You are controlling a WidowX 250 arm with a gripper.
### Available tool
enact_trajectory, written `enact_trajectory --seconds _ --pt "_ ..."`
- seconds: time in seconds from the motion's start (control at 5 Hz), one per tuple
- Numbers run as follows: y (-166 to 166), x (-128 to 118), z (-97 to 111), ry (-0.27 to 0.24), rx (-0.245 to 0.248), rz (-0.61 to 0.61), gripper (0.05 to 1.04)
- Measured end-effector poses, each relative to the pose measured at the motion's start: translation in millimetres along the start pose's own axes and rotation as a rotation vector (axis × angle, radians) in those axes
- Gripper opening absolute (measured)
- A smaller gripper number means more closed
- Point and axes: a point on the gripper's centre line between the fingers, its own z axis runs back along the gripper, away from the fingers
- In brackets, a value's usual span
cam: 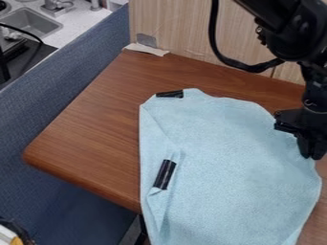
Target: Unfold the cloth to the top right
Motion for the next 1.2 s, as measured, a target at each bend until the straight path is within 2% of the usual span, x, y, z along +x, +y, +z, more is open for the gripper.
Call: enact_trajectory --seconds 0.2,0.4,0.6,1.0,1.2 --pt "1.1 -0.4 0.6 -0.004 0.034 -0.006 0.46" --pt "-1.6 -0.2 2.2 -0.003 0.049 -0.02 0.76" --pt "-5.4 6.6 5.6 -0.017 0.041 -0.044 0.99" --pt "-8.0 10.2 10.9 -0.002 0.044 -0.084 0.999" --pt "-11.2 21.0 39.9 -0.042 0.018 -0.1 0.999"
